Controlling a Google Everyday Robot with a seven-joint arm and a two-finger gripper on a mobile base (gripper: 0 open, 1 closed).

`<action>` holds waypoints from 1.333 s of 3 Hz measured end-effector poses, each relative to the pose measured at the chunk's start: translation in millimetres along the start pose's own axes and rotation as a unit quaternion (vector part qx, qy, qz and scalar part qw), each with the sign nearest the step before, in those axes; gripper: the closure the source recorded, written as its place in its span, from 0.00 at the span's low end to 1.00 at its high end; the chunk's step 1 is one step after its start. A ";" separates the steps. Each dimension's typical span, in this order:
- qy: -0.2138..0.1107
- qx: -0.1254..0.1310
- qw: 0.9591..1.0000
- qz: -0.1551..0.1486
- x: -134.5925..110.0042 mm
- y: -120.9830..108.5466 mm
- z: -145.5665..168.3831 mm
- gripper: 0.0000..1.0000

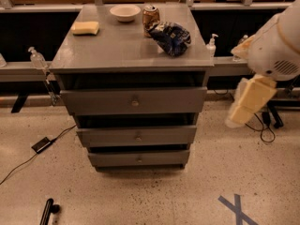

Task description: Open top drawer

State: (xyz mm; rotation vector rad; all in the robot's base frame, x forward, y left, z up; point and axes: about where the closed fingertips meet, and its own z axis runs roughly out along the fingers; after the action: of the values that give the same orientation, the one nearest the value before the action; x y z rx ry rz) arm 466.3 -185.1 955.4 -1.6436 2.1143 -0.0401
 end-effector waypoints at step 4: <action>-0.119 0.065 0.990 -0.026 -64.0 -57.0 78.3 0.00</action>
Offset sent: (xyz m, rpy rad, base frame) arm 0.0651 0.0502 -0.0239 0.1117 -0.0863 0.0784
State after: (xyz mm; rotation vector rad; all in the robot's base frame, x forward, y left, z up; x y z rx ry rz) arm 558.8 -122.5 923.7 -1.5434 1.8516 0.0011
